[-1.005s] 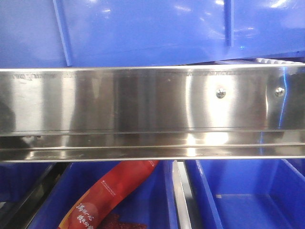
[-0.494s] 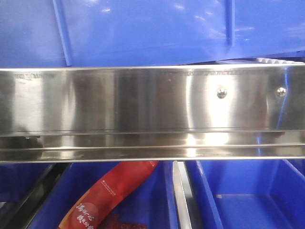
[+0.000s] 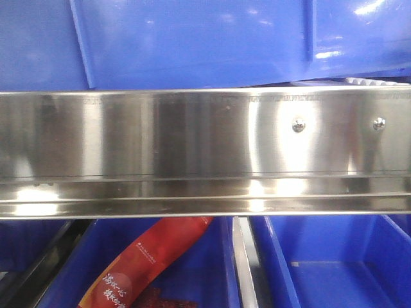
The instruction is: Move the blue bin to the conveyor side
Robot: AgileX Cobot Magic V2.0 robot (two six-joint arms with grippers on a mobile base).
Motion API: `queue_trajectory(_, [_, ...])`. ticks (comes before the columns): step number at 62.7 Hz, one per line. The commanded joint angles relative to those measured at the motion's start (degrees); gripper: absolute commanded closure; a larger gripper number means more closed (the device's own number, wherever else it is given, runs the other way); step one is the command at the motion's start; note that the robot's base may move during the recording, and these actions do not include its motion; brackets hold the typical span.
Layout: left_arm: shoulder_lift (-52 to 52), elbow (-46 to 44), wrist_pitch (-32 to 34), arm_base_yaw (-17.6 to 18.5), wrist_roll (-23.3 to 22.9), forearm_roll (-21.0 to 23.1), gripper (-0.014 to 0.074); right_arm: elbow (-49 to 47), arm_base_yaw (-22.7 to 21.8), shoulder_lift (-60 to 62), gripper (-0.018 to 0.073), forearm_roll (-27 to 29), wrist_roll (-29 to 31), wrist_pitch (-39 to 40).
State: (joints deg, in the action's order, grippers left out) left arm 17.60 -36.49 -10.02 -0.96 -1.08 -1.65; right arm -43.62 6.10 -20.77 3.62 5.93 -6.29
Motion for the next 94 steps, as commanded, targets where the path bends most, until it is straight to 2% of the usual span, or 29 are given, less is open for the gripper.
queue_trajectory(1, [6.5,-6.0,-7.6,0.0,0.0,0.0,0.0615,-6.7,-0.2,-8.0,0.0638,0.0,0.0,-6.9])
queue_trajectory(13, [20.6,-18.3,-20.7,0.0,0.0,0.0,0.0615,-21.5,-0.2,-23.9,0.0638,0.0,0.0,-27.0])
queue_trajectory(17, [25.4,-21.9,-21.7,0.0,0.0,0.0,0.0615,-27.1,-0.2,-29.6,0.0638,0.0,0.0,-36.0])
queue_trajectory(23, [29.3,-23.7,-19.5,0.0,0.0,0.2,0.0615,-32.4,-0.2,-36.2,0.0638,0.0,0.0,-43.5])
queue_trajectory(31, [33.2,-23.9,-16.4,0.0,0.0,0.5,0.0615,-34.8,-0.2,-41.7,0.0638,0.0,0.0,-43.1])
queue_trajectory(39, [35.1,-23.9,-14.5,0.0,0.0,4.4,0.0615,-34.9,-0.2,-44.4,0.0638,0.6,0.0,-44.1])
queue_trajectory(45, [36.2,-24.9,-13.6,0.0,0.0,5.2,0.0615,-35.0,-0.2,-44.9,0.0638,1.3,0.0,-43.2])
queue_trajectory(57, [42.1,-33.5,-23.2,0.0,-0.2,5.3,0.0615,-40.0,-0.2,-46.2,0.0638,1.4,0.0,-43.2])
queue_trajectory(70, [49.1,-43.3,-28.9,0.0,-0.2,7.1,0.0615,-54.9,-0.2,-54.9,0.0638,1.4,0.0,-56.2])
queue_trajectory(79, [51.3,-46.1,-31.7,0.0,-0.2,7.4,0.0615,-66.2,-0.2,-62.4,0.0638,1.4,0.0,-63.5])
queue_trajectory(84, [51.6,-46.2,-31.8,0.0,-0.2,7.4,0.0615,-70.0,-0.2,-65.4,0.0638,1.4,0.0,-63.2])
queue_trajectory(94, [51.6,-46.2,-33.6,0.0,-0.2,7.4,0.0615,-71.3,-0.2,-67.9,0.0638,1.7,0.3,-58.7])
